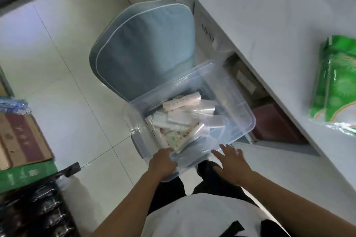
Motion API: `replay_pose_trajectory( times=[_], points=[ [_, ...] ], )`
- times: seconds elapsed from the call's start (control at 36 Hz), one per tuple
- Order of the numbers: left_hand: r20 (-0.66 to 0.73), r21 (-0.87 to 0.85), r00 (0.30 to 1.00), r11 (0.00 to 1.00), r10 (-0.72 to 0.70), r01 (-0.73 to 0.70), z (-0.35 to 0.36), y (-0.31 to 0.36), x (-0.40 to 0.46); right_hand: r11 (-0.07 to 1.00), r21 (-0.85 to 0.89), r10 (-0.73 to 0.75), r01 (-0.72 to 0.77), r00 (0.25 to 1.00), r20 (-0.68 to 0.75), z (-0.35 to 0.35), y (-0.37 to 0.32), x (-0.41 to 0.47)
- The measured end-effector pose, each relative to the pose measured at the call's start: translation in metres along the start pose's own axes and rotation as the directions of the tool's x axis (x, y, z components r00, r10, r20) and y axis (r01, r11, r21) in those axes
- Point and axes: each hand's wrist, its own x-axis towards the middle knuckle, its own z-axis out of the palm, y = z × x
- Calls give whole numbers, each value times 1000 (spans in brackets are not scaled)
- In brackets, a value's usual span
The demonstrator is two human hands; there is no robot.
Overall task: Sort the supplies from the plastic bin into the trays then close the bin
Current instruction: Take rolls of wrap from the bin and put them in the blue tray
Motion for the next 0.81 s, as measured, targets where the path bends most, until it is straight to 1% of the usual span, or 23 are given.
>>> replay_pose_trajectory(
  times=[0.08, 0.19, 0.28, 0.33, 0.39, 0.47, 0.64, 0.75, 0.81],
  points=[
    [48, 10, 999, 1000, 12, -13, -2, -9, 21, 997, 33, 74, -73, 997, -23, 4, -12, 5],
    [109, 91, 993, 994, 46, -56, -4, -18, 59, 989, 43, 143, -140, 987, -78, 14, -25, 12],
    [115, 159, 988, 980, 103, -121, -1, -18, 90, 987, 61, 152, -146, 982, -111, 28, -30, 13],
    [125, 177, 987, 976, 104, -126, 3, -15, 110, 990, 72, 131, -124, 985, -115, 37, -32, 14],
    [154, 170, 985, 980, 81, -107, 8, -13, 129, 989, 113, 110, -98, 988, -109, 43, -33, 15],
    [172, 122, 983, 989, 64, -86, 17, -6, 153, 984, 147, 119, -100, 985, -125, 46, -32, 15],
    [150, 10, 986, 998, 66, -68, 42, 3, 181, 971, 206, 138, -121, 988, -70, 45, -39, 21],
    [100, 10, 993, 998, 60, -61, 52, 5, 192, 963, 225, 160, -145, 986, -47, 46, -44, 24],
    [92, 14, 993, 997, 72, -74, 53, 5, 195, 951, 262, 180, -162, 982, -48, 43, -47, 24]
  ],
)
